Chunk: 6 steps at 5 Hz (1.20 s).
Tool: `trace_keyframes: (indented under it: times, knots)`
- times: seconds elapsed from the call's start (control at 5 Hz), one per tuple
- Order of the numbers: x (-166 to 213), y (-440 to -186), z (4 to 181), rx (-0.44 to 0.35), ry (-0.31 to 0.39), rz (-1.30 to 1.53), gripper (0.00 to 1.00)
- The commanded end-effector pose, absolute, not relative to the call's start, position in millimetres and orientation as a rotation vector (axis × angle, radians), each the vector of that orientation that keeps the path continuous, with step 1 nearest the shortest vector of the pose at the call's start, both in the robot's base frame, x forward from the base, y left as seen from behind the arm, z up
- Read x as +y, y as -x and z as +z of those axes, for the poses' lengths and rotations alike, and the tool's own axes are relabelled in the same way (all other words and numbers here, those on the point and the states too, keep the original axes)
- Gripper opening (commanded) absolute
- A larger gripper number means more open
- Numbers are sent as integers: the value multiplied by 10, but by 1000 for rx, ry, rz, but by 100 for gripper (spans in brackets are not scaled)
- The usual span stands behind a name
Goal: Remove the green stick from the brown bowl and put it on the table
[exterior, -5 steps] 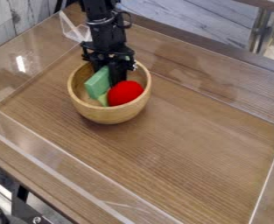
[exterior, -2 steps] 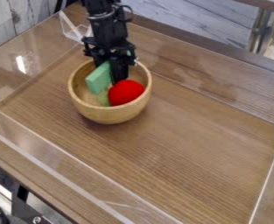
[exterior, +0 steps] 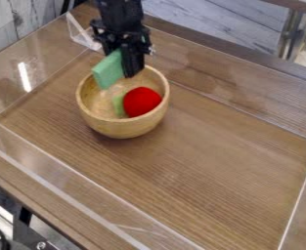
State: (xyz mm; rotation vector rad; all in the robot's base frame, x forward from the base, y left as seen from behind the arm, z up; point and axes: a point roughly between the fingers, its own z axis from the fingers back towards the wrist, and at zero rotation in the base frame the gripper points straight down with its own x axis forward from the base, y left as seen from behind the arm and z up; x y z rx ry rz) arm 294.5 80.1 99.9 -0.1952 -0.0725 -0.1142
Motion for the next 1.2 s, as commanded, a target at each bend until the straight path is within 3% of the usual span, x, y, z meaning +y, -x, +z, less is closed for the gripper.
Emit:
trace_keyframes:
  times: [0.0, 0.2, 0.6, 1.0]
  knots:
    - [684, -2966, 1225, -129, 170, -118, 0]
    - [515, -2960, 1259, -126, 167, -137, 0]
    - [42, -2866, 1190, -71, 183, -535, 0]
    - [-94, -2653, 803, -40, 193, -580, 0]
